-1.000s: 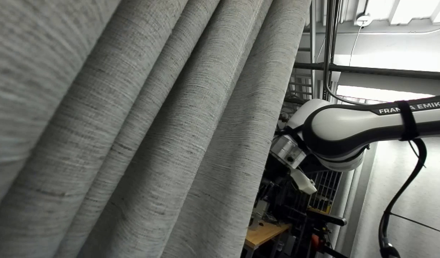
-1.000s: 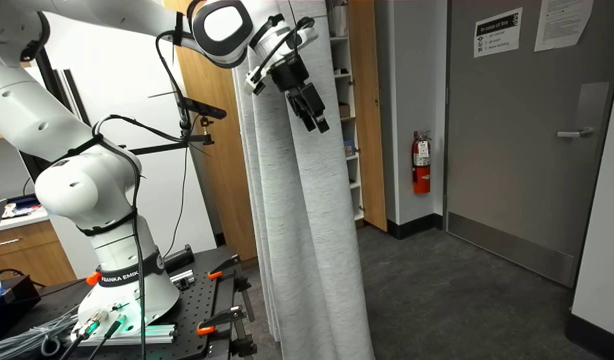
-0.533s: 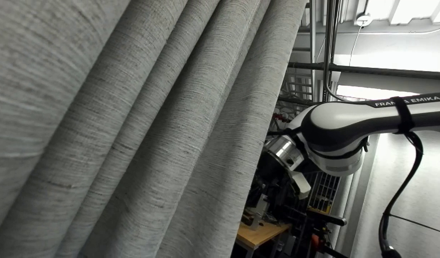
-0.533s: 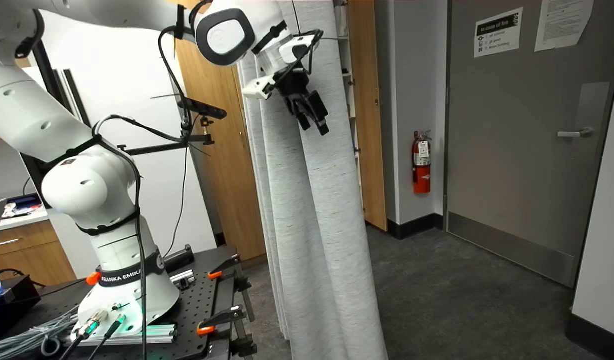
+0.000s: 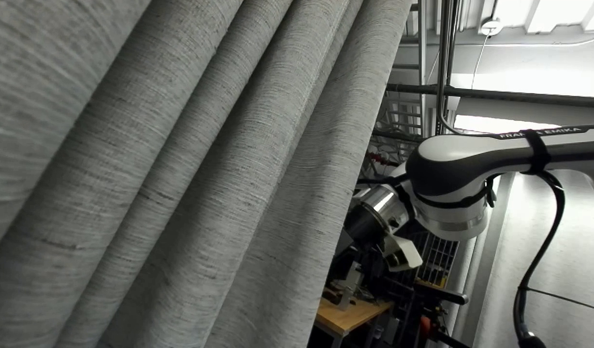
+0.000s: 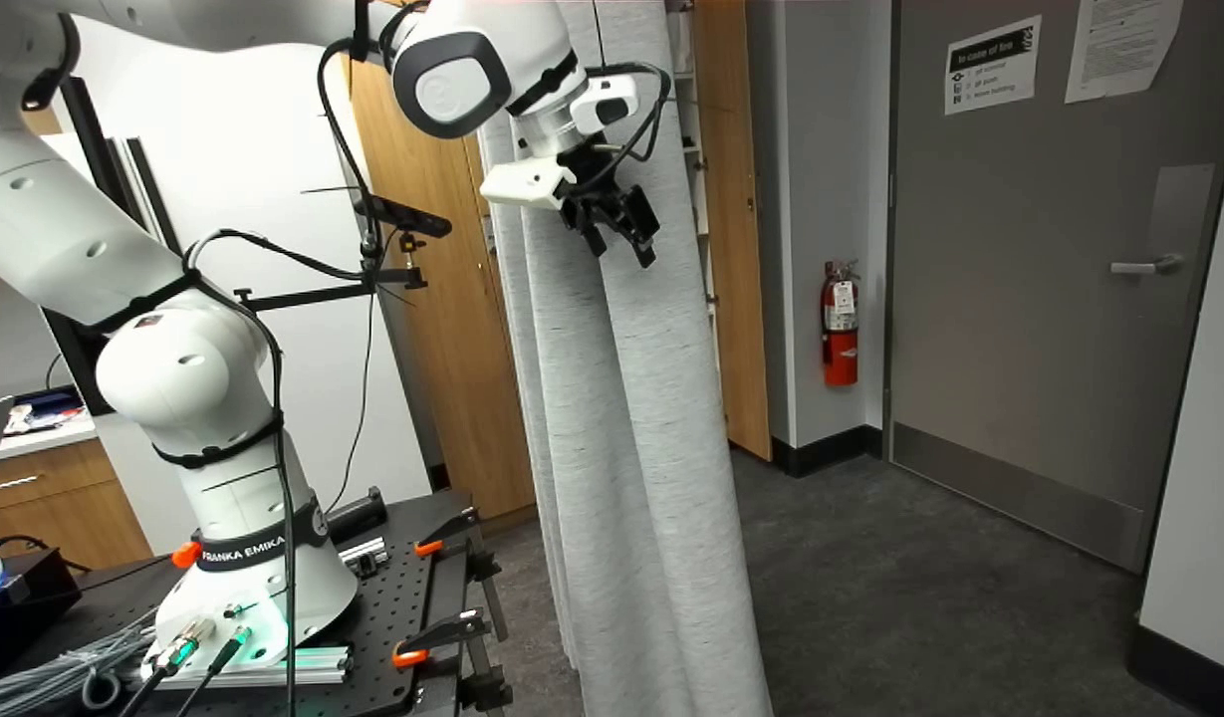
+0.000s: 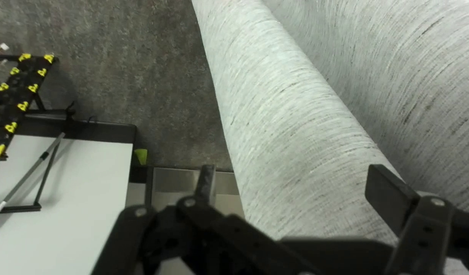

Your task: Pull the curtain to the right

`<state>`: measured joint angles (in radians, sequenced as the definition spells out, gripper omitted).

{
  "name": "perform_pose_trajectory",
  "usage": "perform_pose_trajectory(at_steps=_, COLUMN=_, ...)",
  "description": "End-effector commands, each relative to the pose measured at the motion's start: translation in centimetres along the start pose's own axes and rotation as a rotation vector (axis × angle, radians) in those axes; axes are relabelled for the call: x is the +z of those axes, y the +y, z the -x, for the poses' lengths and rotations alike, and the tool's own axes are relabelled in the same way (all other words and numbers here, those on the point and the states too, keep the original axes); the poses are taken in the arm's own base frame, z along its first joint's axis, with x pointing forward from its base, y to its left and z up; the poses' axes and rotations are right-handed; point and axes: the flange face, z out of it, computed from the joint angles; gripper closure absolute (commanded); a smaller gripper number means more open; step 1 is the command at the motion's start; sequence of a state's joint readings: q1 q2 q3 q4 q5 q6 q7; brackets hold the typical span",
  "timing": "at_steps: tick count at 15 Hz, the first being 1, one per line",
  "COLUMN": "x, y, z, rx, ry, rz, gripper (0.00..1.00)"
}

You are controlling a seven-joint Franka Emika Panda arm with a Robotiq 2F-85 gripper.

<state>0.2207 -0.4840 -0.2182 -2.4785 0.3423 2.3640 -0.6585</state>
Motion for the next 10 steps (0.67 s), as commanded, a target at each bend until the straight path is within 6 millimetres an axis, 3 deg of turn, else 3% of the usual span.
perform_pose_trajectory(at_steps=1, x=-0.09, y=0.16, z=-0.67, rx=-0.141, ry=0.078, rz=-0.054, gripper=0.0)
perform_pose_trajectory(at_steps=10, x=0.16, y=-0.46, z=-1.28, rx=-0.374, ry=0.262, rz=-0.229, gripper=0.0)
